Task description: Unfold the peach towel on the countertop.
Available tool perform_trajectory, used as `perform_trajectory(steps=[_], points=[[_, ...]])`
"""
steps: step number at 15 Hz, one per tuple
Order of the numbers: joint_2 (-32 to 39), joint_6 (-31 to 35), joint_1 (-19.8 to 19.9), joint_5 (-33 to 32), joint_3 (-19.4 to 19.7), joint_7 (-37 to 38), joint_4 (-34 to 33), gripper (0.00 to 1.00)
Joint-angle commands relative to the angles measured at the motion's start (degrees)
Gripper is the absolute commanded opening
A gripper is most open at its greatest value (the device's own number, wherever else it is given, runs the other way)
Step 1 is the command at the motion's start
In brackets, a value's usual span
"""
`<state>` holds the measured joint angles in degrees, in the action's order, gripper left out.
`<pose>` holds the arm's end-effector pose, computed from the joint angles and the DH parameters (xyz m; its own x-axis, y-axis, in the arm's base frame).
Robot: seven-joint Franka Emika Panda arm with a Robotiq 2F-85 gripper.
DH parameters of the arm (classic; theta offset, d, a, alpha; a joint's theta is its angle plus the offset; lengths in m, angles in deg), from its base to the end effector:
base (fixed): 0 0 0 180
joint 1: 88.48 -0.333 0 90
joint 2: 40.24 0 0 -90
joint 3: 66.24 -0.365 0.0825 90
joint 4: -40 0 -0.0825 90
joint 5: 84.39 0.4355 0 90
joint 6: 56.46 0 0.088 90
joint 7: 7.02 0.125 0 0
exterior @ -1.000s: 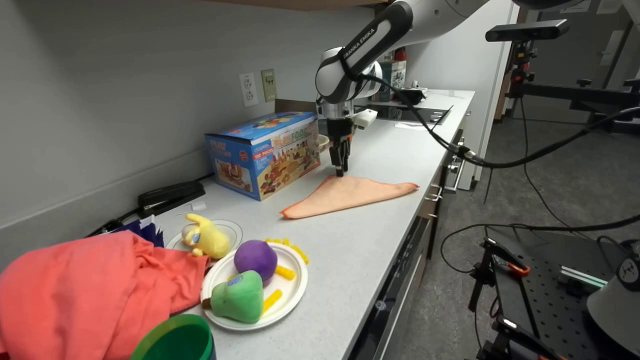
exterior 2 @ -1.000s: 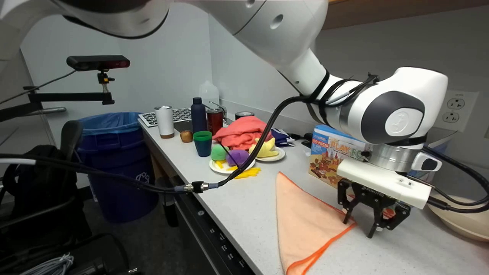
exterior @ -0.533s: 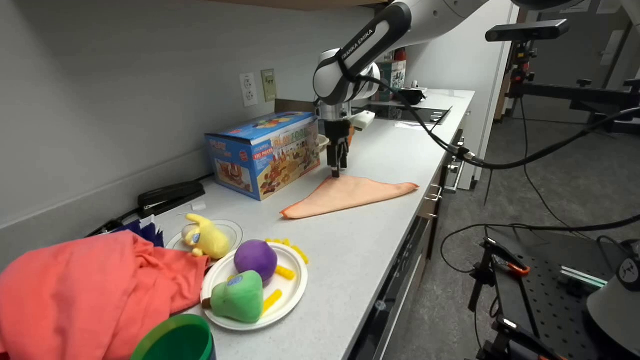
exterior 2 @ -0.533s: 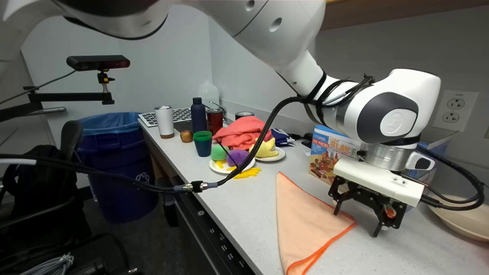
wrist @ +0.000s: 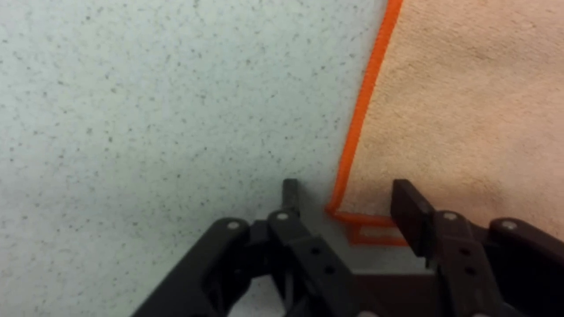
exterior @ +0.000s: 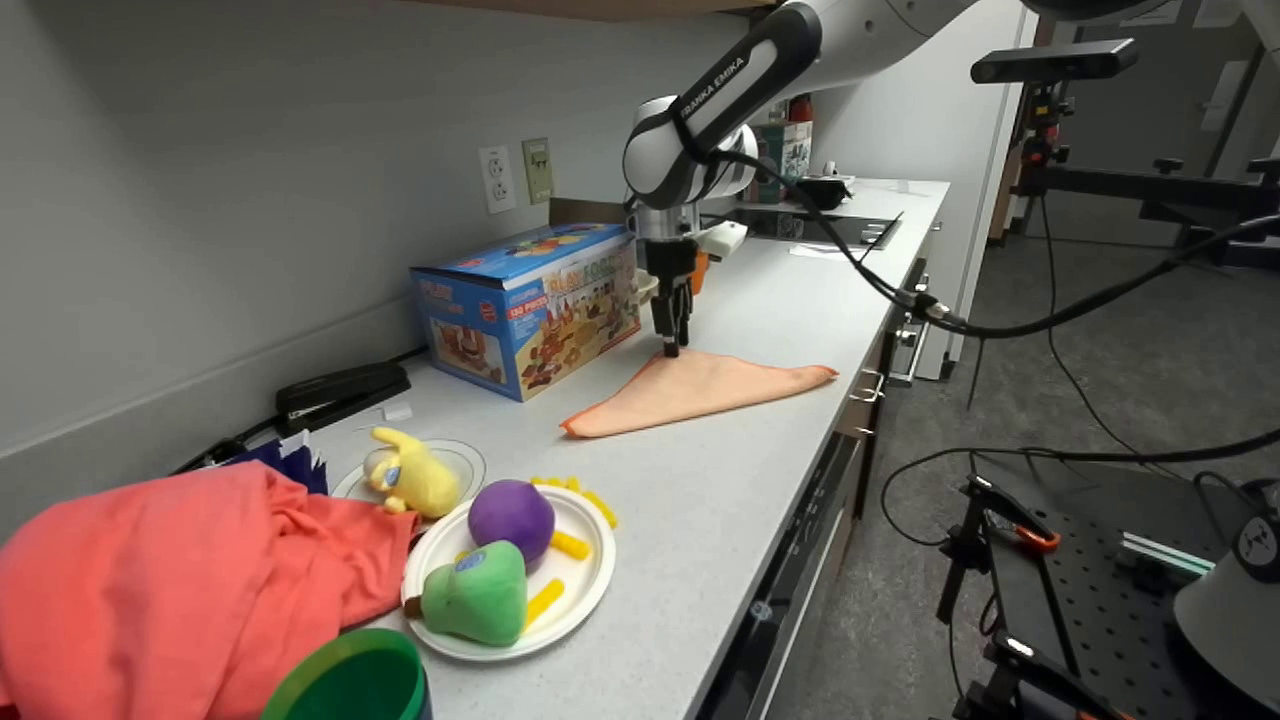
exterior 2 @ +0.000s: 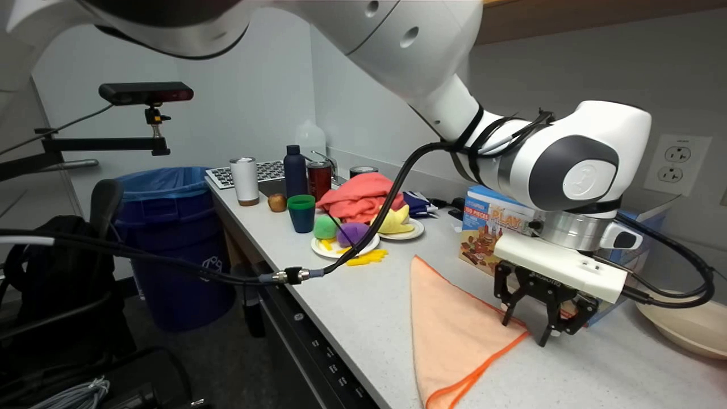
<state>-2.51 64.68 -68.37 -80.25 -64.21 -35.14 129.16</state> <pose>0.7085 -0.2795 0.2429 0.9948 0.0728 -0.0713 0.0671 -0.9946 -0.0791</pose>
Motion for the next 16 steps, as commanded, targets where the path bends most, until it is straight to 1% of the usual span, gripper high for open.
perform_trajectory(steps=[1,3,5,6,7,8,9,11,13,14,16], points=[[1.1,-1.4,-0.4,0.1,-0.3,-0.1,-1.9,0.77],[1.1,-1.5,-0.5,0.1,-0.3,0.1,-1.9,0.78],[1.2,-1.5,-0.6,0.1,-0.3,0.1,-1.9,0.69],[1.2,-1.5,-0.6,0.0,-0.3,0.2,-1.9,0.66],[1.1,-1.6,-0.6,0.0,-0.3,0.2,-1.9,0.66],[1.1,-1.6,-0.7,0.0,-0.3,0.2,-1.8,0.44],[1.0,-1.6,-0.7,0.0,-0.2,0.3,-1.8,0.46],[0.7,-1.7,-0.8,-0.2,-0.2,0.4,-1.6,0.39],[0.5,-1.6,-0.9,-0.2,-0.1,0.6,-1.5,0.36],[0.5,-1.6,-0.9,-0.2,-0.1,0.6,-1.4,0.38],[0.5,-1.6,-0.9,-0.1,-0.1,0.8,-1.4,0.28]])
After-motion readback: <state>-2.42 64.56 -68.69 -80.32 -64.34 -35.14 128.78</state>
